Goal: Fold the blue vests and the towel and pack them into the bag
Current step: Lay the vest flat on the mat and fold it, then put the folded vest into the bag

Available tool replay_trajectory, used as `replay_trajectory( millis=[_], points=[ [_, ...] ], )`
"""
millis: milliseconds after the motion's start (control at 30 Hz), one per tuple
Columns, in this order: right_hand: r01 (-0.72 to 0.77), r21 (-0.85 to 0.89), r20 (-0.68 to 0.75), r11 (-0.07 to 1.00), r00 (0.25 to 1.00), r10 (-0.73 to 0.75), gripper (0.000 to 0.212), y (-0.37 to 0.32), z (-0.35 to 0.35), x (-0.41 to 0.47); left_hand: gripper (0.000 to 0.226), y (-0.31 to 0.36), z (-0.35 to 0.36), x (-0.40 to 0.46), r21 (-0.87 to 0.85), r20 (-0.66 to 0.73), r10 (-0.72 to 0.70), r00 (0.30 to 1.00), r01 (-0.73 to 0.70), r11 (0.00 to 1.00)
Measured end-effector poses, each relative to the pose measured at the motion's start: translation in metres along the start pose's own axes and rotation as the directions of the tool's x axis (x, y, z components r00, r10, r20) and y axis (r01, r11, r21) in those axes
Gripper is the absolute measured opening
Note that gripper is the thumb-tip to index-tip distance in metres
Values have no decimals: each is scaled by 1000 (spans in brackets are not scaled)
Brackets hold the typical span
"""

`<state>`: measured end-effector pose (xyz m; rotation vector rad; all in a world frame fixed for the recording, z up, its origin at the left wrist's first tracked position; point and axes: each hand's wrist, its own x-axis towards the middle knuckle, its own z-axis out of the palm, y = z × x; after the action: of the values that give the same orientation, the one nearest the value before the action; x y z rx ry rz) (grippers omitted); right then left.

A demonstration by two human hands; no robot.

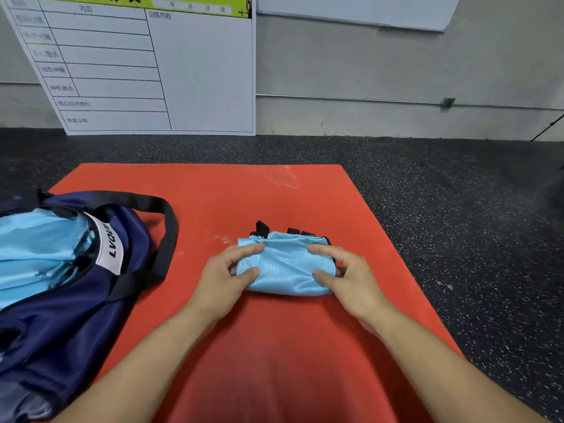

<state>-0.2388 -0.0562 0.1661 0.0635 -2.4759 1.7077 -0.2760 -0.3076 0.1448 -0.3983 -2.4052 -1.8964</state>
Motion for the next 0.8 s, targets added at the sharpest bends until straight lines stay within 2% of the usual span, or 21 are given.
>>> replay_trajectory(
  millis=[200,267,333,467,667,800],
  points=[
    [49,83,9,995,999,-50,47,-26,16,-11,45,23,-28,-17,-23,-6,38,999,-38,999],
    [45,147,20,988,999,-48,46,-38,21,-20,48,36,-41,-30,18,-16,42,999,-41,999],
    [29,193,59,981,997,-41,48,-49,29,-27,50,48,-56,-46,67,-22,49,999,-48,997],
    [-15,258,134,966,991,-21,51,-75,69,-39,57,63,-103,-86,53,-6,12,1000,-12,999],
    [39,281,243,959,964,-110,52,-125,145,-48,59,75,-188,-127,197,-155,11,988,20,980],
    [177,222,264,959,936,-234,54,-167,193,-29,60,80,-247,-133,245,-255,0,967,65,967]
  ],
)
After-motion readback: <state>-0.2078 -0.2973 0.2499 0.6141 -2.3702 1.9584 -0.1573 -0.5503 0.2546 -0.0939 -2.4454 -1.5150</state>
